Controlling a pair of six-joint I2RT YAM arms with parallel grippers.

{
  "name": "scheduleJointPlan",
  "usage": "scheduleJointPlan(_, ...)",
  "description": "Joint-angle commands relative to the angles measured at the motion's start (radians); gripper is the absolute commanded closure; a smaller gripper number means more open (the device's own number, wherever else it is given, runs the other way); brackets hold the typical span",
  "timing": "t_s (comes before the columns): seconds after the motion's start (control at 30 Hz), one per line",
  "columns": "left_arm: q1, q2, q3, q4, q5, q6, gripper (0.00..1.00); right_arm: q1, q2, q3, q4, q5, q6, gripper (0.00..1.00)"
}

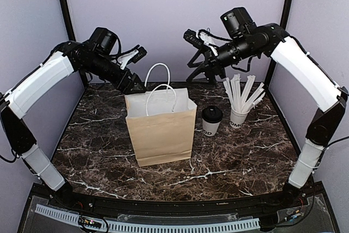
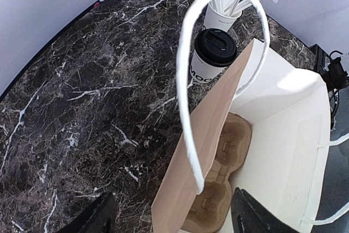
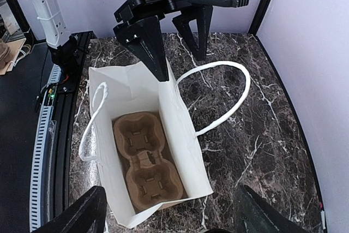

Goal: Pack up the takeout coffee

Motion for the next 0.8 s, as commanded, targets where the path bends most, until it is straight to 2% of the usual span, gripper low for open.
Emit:
scheduleJointPlan(0.0,0.004,-0.015,-0.011,-0.037,0.027,0.033,0.25,0.004,-0.066,-0.031,0.012,0.019,-0.006,0.19)
scheduleJointPlan(0.13,0.004,0.021,0.002,-0.033,0.013,0.051,0.37,0.003,-0.069,-0.049,0.015,0.01,-0.004,0.2)
scheduleJointPlan(0.23,0.002,0.036,0.006,-0.024,0.015,0.07,0.43,0.004,-0.072,-0.054,0.015,0.004,-0.002,0.21)
scheduleJointPlan(0.27,0.003,0.039,0.008,-0.026,0.015,0.079,0.5,0.003,-0.073,-0.054,0.016,0.005,-0.003,0.21)
scheduleJointPlan(0.4,0.002,0.042,0.013,-0.031,0.062,0.088,0.64,0.003,-0.076,-0.06,0.016,0.01,-0.005,0.22)
scheduleJointPlan(0.47,-0.003,0.042,0.011,-0.032,0.068,0.085,0.69,0.002,-0.078,-0.061,0.016,0.009,-0.006,0.22)
scheduleJointPlan(0.6,-0.027,0.052,0.006,-0.039,0.032,0.086,0.73,0.002,-0.083,-0.059,0.016,0.024,-0.011,0.22)
scheduleJointPlan(0.77,-0.064,0.042,0.006,-0.037,-0.017,0.102,0.99,-0.003,-0.088,-0.07,0.026,0.05,-0.011,0.23)
